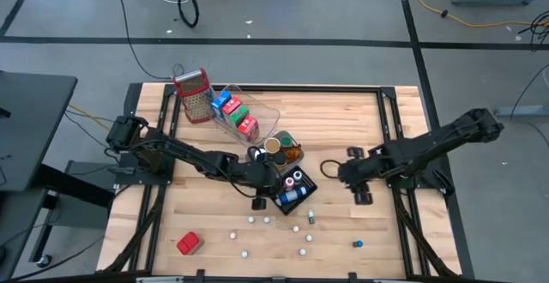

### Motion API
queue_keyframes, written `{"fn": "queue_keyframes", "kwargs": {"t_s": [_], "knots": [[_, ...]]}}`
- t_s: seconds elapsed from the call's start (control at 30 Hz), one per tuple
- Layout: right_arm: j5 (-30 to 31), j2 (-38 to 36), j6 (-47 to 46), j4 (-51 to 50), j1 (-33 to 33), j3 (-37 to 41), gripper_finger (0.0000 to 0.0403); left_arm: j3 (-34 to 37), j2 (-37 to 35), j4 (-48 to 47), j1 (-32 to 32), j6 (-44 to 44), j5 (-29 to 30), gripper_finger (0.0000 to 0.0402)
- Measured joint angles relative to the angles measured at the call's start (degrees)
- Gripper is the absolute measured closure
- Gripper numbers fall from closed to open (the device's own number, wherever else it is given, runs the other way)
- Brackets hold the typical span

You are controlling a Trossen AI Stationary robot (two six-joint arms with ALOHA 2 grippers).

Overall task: Pick & Place Kitchen Items
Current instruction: Put the orange black food coloring into the black bin

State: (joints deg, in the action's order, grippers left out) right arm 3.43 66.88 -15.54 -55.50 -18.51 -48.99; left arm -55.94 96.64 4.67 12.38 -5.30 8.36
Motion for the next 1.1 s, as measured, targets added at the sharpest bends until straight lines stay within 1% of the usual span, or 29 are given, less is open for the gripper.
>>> {"fn": "queue_keyframes", "kwargs": {"t_s": [0.1,0.17,0.27,0.4,0.53,0.67,1.1], "knots": [[0.13,0.73,-6.15,-6.18,0.05,0.0,0.0213,0.0,0.0,0.15,0.0,0.0,0.0,0.0285],[0.42,1.16,-8.91,-7.87,0.05,0.0,0.0213,0.0,0.0,0.49,0.0,-0.02,-0.02,0.0285],[2.08,1.15,-10.95,-6.8,0.03,0.99,0.0213,0.0,0.0,0.96,0.0,-0.02,-0.02,0.0285],[2.14,1.16,-11.03,-6.17,0.03,3.4,0.0213,0.0,0.0,1.1,0.0,-0.02,-0.03,0.0285],[1.86,1.18,-12.75,-5.97,0.05,6.74,0.0213,0.0,0.0,1.31,0.0,0.2,-0.03,0.0285],[1.5,1.2,-14.18,-3.25,0.05,9.66,0.0213,0.0,0.0,1.37,0.0,0.26,-0.02,0.0285],[0.15,1.2,-15.53,0.07,0.05,13.9,0.0213,0.0,0.0,2.65,0.0,0.42,-0.02,0.0285]]}}
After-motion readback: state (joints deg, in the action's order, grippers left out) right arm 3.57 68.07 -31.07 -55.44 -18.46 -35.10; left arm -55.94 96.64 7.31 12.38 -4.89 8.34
